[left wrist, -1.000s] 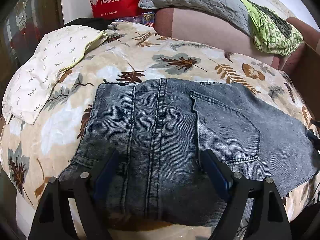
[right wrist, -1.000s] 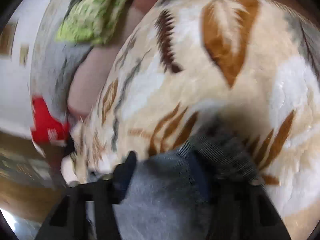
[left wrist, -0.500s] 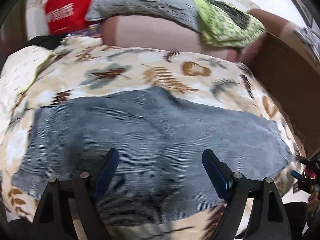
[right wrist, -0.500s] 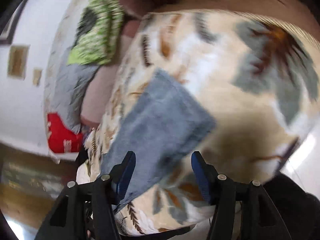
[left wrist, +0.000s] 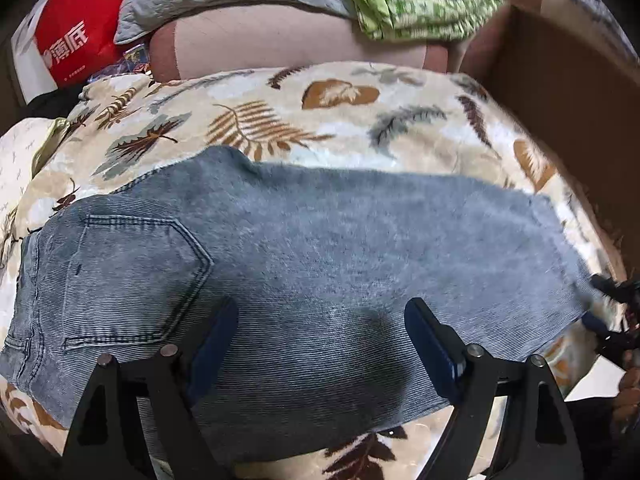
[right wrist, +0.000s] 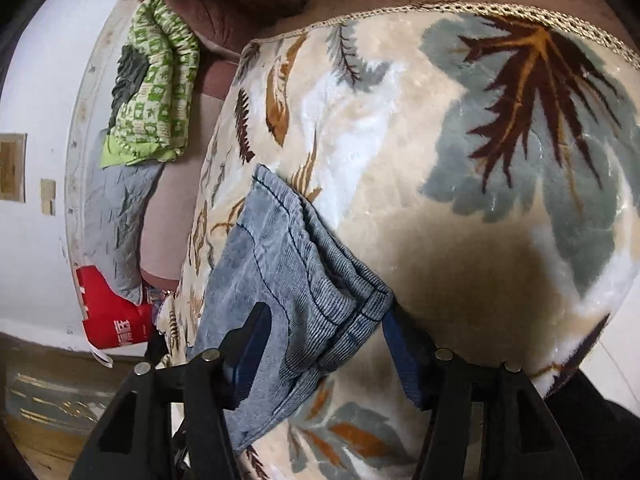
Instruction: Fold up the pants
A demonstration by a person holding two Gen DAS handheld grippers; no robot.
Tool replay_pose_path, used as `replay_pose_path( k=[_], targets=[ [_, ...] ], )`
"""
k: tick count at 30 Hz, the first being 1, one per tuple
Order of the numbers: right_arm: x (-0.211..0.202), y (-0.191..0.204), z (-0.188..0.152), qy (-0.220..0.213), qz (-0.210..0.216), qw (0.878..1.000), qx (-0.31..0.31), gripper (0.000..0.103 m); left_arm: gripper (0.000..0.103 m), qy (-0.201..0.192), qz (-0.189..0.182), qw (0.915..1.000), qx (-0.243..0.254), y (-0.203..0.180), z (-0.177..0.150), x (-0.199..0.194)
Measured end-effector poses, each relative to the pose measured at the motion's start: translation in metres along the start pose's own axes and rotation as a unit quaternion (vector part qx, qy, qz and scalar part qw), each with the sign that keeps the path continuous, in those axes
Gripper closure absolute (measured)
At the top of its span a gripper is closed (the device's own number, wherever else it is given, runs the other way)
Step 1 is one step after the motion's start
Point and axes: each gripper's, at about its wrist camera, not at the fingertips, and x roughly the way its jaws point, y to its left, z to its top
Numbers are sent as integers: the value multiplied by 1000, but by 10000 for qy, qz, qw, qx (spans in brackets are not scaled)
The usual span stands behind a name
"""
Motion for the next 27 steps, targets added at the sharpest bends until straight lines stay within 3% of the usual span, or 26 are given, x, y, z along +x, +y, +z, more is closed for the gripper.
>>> replay_pose_path(
  k=[8, 27],
  targets=[
    [1, 9, -6, -89, -201, 9980, -599, 41, 17, 118, 88, 9999, 68, 1, -5, 9],
    [0, 5, -5, -97, -101, 9986, -517, 41, 17, 140, 88, 9998, 148, -7, -4, 11]
  ],
)
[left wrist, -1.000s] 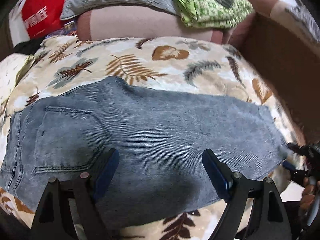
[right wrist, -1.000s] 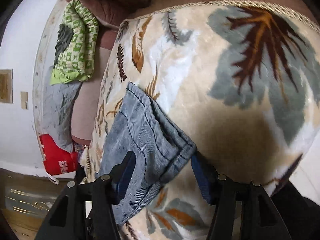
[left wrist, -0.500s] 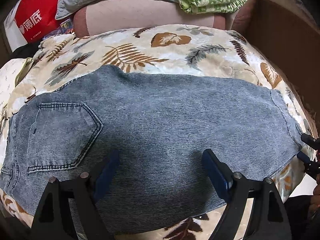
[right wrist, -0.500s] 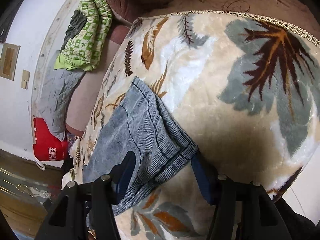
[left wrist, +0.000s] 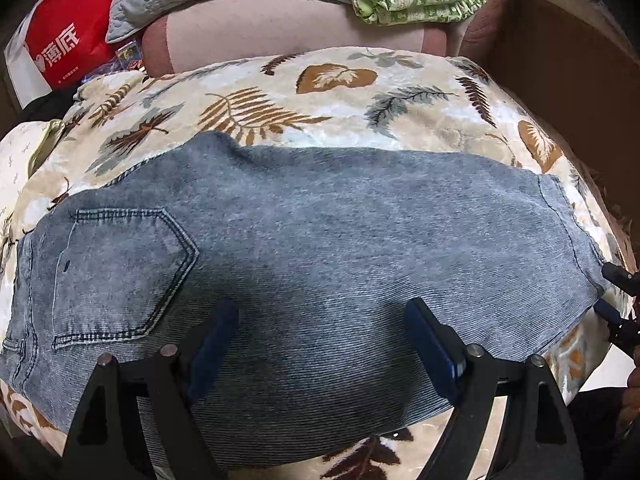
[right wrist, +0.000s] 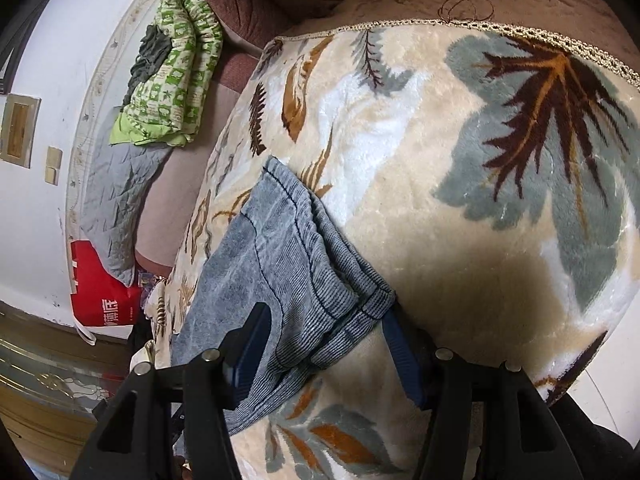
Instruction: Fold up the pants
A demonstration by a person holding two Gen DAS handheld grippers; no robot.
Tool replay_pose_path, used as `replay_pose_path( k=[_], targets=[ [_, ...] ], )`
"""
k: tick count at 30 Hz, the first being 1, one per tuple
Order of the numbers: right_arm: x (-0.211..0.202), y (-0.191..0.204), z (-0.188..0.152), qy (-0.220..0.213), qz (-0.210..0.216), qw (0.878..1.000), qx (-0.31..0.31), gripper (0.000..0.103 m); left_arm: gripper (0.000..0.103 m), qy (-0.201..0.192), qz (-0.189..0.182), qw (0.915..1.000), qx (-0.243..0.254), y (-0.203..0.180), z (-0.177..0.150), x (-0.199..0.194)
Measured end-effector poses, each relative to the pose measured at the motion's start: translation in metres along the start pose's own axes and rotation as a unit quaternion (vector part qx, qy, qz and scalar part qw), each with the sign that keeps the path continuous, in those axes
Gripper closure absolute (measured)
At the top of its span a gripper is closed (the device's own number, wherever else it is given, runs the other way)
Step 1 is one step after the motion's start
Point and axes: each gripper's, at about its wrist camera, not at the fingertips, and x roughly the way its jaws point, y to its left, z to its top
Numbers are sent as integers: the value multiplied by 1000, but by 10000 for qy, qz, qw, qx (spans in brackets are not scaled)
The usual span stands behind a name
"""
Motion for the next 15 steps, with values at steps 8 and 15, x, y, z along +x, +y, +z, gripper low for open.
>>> replay_pose_path(
  k=[8, 15],
  targets=[
    [1, 2, 0, 20, -49, 10000, 6, 41, 17, 22, -36, 9999, 91, -8, 0, 3],
    [2, 4, 2, 71, -145, 9999, 45, 41, 17, -33, -145, 9999, 73, -12, 0, 1]
  ],
)
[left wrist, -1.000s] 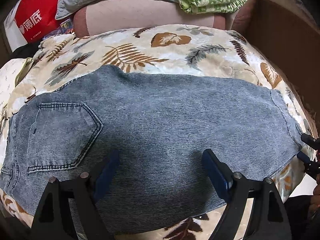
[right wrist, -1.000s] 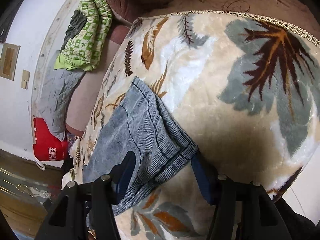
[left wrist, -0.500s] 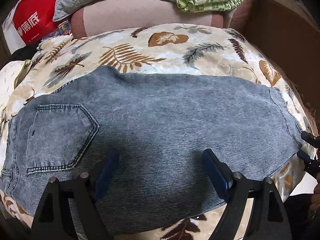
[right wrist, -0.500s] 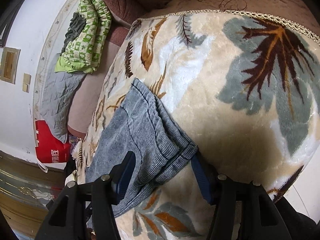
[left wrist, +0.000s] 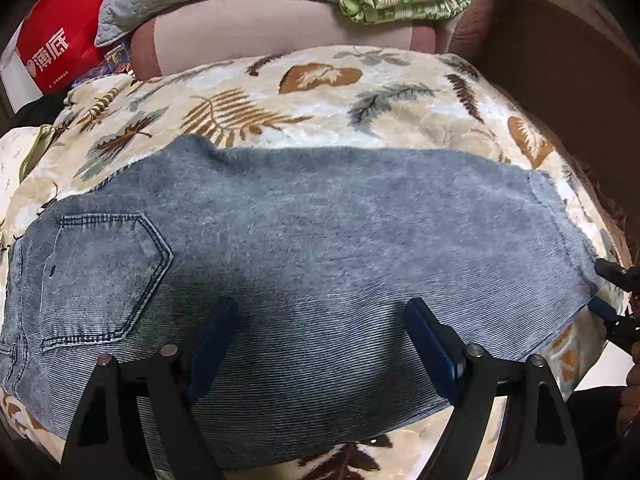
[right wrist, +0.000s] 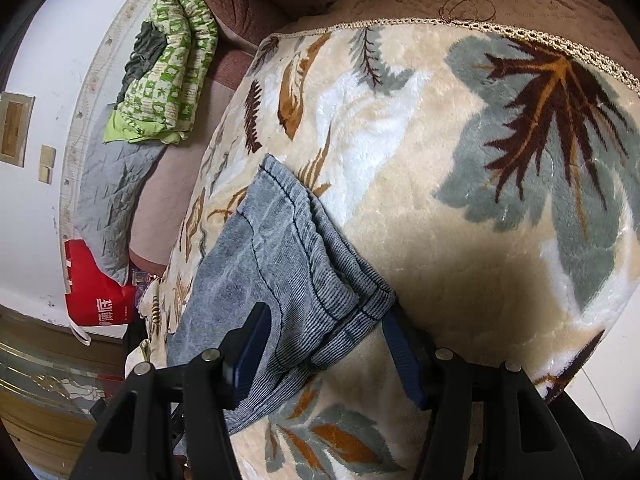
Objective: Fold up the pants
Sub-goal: 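Lift the grey jeans leg with the right gripper and fold it over the other leg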
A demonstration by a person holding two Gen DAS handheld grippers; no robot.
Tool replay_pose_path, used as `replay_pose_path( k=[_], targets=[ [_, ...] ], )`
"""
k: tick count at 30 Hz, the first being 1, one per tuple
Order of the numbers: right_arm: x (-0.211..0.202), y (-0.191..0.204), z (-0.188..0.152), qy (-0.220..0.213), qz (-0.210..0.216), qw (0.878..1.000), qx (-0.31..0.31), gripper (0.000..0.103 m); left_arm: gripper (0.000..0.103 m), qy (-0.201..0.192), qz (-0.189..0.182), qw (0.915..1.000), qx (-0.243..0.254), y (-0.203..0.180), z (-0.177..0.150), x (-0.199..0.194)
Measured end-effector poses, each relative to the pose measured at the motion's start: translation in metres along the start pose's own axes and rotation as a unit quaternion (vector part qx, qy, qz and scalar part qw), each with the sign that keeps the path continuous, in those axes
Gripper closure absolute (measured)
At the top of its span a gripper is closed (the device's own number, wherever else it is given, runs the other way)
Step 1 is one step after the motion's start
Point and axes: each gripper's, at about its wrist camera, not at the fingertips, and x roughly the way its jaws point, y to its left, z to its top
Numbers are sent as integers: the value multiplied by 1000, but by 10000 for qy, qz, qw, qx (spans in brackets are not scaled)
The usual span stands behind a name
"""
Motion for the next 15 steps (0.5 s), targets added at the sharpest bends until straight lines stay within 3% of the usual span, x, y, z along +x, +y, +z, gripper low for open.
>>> replay_pose_path(
  k=[5, 9, 12, 15],
  targets=[
    [1, 2, 2, 42, -96, 9999, 24, 41, 17, 0, -77, 9999, 139, -13, 1, 3],
    [3, 4, 4, 103, -180, 9997, 100, 41, 16, 296, 346, 9967, 674, -34, -8, 30],
    [3, 3, 6, 148, -204, 9994, 226, 41, 17, 205, 412, 9957, 809, -40, -6, 23],
    [0, 6, 10, 135, -292, 9991, 287, 41, 17, -143, 110, 9983, 548, -37, 2, 4]
  ],
)
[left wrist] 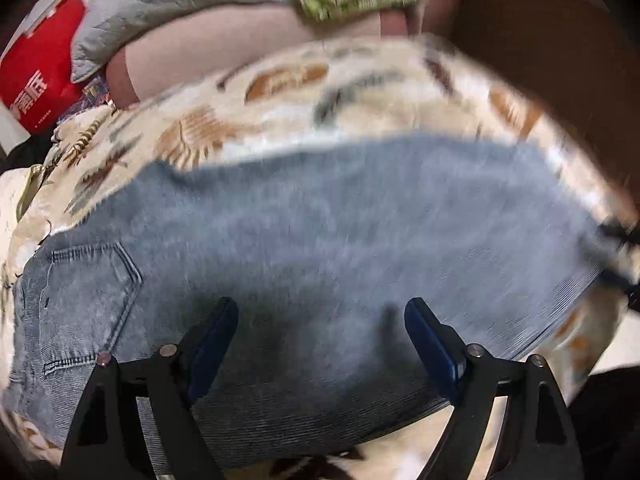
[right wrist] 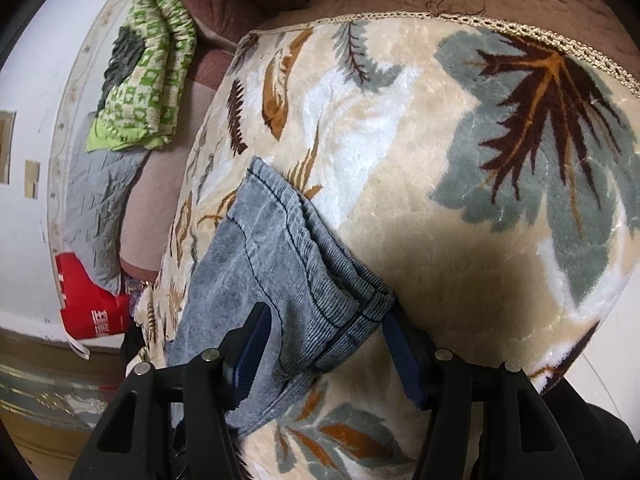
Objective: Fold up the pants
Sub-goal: 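Lift the grey jeans leg with the right gripper and fold it over the other leg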
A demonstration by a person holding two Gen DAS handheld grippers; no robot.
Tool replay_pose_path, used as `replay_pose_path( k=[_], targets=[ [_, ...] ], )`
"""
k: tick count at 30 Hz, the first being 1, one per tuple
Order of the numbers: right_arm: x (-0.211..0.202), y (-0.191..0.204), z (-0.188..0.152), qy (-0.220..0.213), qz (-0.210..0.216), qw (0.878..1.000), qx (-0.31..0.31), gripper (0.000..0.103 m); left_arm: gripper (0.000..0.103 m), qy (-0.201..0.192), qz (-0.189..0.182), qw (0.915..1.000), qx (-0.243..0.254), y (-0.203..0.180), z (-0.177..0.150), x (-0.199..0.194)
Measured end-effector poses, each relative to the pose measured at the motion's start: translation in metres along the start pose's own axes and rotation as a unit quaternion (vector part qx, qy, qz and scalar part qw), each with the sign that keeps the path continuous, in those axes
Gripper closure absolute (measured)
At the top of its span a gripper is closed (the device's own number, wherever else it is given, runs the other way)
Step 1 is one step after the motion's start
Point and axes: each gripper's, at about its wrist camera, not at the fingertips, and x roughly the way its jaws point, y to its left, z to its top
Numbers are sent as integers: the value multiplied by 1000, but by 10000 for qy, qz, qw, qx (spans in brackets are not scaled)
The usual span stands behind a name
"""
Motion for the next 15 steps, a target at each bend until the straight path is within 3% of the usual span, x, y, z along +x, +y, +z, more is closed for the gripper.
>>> replay_pose_path(
  k=[2, 6, 9, 12, 15],
  targets=[
    [3, 3, 0, 37, -141, 9999, -58, 42, 17, -97, -63, 9999, -11, -4, 5, -4],
    [7, 10, -1, -14, -417, 9989, -229, 42, 16, 463, 76, 9982, 379, -21, -2, 28],
    [8, 15, 0, -155, -553, 9973, -449, 72, 15, 283, 107, 9988, 374, -22, -11, 30],
    [6, 28, -4, -263, -725, 9935, -836, 77, 11, 393, 6, 9988, 305, -17, -10, 33],
    [-7, 65, -15, -624, -923, 9816, -1548, 78, 9, 381, 42, 9987, 331, -18, -10, 37]
  ],
)
